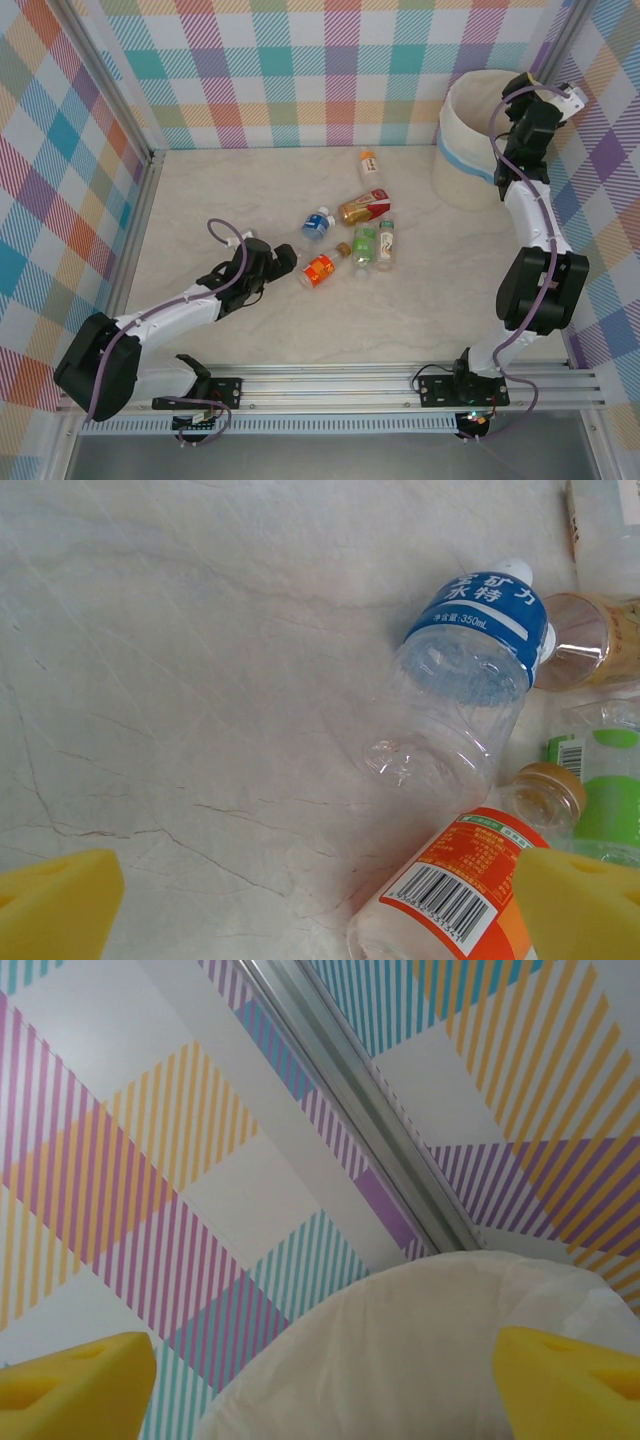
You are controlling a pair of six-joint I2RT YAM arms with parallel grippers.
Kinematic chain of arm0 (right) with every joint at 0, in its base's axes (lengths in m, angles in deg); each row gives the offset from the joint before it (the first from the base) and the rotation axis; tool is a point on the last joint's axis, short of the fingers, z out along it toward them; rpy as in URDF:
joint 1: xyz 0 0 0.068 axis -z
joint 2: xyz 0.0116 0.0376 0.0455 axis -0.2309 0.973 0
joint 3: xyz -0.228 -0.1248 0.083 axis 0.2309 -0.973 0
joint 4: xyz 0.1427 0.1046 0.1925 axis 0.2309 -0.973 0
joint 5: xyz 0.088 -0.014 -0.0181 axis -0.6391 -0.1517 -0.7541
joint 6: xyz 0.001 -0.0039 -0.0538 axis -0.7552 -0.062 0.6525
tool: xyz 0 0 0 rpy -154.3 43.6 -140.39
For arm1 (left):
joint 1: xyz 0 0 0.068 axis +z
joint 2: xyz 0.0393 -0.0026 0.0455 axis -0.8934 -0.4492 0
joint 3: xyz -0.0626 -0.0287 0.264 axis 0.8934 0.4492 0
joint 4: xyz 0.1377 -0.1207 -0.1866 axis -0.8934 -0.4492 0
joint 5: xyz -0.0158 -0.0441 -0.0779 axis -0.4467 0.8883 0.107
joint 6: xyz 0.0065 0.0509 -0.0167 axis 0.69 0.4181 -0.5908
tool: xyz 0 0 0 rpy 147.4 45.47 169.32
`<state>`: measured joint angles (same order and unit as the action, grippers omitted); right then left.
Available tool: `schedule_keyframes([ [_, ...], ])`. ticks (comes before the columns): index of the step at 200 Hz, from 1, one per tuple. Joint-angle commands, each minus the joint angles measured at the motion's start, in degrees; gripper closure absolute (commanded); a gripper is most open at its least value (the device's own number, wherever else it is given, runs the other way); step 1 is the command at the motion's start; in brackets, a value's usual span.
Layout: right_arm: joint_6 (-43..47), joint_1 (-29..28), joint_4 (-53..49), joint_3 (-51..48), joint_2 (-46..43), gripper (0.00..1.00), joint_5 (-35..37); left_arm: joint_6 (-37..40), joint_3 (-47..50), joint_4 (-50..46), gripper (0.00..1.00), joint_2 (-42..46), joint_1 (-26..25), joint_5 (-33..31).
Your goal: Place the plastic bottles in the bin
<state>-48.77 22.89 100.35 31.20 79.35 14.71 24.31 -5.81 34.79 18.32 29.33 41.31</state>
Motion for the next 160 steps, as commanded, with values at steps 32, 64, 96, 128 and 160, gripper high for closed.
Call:
schedule_keyframes([
  [32,7.3,-2.7,-5.6,0.4,-4.4,0.0,0.1,1.9,-3.9,-1.0,0.0,-2.9,0.5,3.1],
  [64,9.1,-5.0,-8.1,-2.2,-9.2,0.0,-2.4,1.6,-4.9,-2.1,0.0,-4.4,0.5,3.2],
  [96,9.7,-7.4,-15.7,-4.9,-14.8,0.0,-9.7,1.6,-5.9,-3.0,0.0,-5.2,0.6,2.8],
  [128,12.4,-11.6,-24.6,-7.6,-18.5,0.0,-20.1,-0.1,-6.4,-3.9,0.0,-6.0,0.7,0.5],
  [160,16.6,-15.5,-33.3,-9.5,-18.0,0.01,-29.0,-0.9,-7.0,-4.4,0.0,-6.6,0.8,-0.2],
])
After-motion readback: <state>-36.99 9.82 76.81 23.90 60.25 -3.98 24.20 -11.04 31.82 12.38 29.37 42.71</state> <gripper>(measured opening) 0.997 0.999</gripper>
